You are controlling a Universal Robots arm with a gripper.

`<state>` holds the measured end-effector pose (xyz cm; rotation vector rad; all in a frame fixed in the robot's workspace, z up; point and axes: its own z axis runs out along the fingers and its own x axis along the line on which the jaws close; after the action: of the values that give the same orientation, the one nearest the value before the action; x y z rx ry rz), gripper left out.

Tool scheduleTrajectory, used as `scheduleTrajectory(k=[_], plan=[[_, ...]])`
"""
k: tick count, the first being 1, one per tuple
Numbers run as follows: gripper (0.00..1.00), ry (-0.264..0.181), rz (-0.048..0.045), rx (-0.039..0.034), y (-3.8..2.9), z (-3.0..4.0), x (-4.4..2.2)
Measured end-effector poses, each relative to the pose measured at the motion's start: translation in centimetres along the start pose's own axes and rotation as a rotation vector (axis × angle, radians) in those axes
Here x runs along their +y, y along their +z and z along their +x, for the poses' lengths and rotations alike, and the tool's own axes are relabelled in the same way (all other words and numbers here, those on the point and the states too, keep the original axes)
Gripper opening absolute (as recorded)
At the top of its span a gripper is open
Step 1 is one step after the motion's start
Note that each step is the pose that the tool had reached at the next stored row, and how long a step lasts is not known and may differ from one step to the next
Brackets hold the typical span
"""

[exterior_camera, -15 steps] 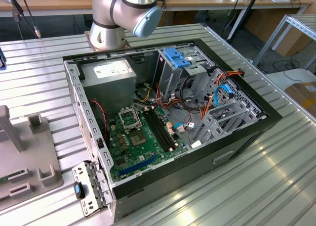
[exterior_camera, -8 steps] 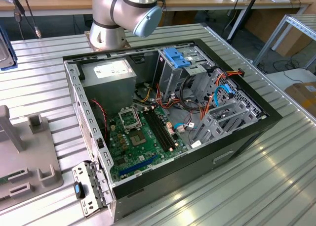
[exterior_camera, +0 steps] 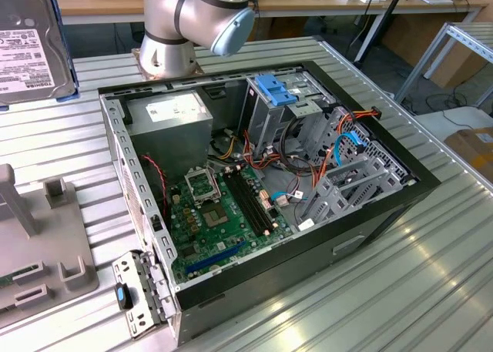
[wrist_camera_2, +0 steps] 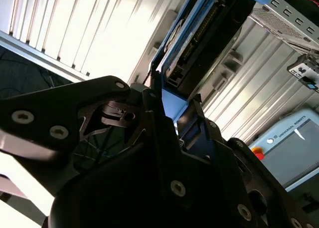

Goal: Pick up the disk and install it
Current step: 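Pick up the disk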

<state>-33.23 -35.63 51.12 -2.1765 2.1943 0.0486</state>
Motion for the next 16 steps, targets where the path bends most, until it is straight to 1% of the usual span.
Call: scheduleTrajectory(k=[1,2,4,7,10,15,16], plan=[[0.36,0.0,-0.0001,0.0001,0.01,-0.01,-1.02],[0.36,0.0,0.0,0.0,0.02,-0.01,-1.47],[0.36,0.0,-0.0001,0.0001,0.02,-0.01,-1.7],[0.36,0.0,-0.0001,0.0001,0.02,-0.01,-1.72],[0.36,0.0,-0.0001,0.0001,0.03,-0.02,-2.27],[0.36,0.0,-0.0001,0.0001,0.03,-0.02,-2.9],[0.36,0.0,-0.0001,0.0001,0.04,-0.03,-3.22]])
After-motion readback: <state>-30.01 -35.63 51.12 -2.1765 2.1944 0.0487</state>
